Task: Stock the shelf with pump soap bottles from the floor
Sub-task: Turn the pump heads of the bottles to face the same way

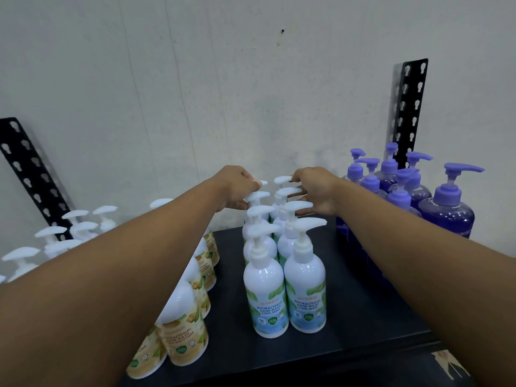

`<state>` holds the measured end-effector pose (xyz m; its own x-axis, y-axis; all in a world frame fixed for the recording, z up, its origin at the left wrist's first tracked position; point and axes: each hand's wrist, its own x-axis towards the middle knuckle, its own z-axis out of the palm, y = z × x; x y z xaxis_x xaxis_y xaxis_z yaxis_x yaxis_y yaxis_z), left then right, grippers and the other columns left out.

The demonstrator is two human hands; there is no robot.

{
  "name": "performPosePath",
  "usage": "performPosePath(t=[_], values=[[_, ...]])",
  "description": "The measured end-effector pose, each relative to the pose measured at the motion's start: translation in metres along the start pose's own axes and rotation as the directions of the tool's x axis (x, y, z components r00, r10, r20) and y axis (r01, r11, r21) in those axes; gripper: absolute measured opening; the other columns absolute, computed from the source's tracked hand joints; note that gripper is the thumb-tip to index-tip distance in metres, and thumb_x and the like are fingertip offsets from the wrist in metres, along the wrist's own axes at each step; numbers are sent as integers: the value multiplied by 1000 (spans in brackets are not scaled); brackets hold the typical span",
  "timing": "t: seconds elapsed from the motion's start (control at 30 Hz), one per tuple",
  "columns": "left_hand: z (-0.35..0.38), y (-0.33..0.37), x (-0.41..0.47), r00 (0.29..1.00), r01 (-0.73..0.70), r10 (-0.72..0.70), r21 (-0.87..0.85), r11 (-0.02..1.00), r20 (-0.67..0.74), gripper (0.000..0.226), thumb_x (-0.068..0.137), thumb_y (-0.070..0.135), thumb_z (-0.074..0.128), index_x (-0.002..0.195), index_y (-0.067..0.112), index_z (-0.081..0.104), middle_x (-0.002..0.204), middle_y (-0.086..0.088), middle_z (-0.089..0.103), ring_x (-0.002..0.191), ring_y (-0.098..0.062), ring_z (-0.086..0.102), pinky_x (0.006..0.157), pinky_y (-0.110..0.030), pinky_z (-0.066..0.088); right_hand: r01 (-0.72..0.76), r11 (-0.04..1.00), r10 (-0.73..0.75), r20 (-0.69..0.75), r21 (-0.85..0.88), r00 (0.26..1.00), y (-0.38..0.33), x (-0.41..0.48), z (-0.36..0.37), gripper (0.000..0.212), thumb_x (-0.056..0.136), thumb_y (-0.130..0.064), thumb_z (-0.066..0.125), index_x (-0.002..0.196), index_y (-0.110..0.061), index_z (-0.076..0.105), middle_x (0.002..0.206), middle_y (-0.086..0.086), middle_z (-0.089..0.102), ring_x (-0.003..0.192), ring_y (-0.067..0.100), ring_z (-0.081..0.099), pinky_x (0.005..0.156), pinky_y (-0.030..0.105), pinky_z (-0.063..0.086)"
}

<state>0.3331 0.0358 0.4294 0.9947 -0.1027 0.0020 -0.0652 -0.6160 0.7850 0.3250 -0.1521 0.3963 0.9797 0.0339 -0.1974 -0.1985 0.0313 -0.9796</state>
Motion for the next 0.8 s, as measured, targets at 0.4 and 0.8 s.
performPosePath(t=[0.4,0.8], values=[[0,46,-42,949,-205,223,101,973,-222,23,98,33,59,112,15,60,93,10,55,96,-18,56,84,-30,45,192,951,-238,-179,-241,955,-44,-55,-12,28,102,-28,48,127,-14,52,131,7,54,115,26,59,98,39,54],[74,120,-136,897,-433,429,-23,901,-107,14,94,27,66,107,21,66,93,11,66,84,-14,64,82,-30,54,303,754,-552,-313,-583,773,-66,-200,-115,24,97,-26,55,105,-9,69,104,8,72,87,20,65,77,33,52]])
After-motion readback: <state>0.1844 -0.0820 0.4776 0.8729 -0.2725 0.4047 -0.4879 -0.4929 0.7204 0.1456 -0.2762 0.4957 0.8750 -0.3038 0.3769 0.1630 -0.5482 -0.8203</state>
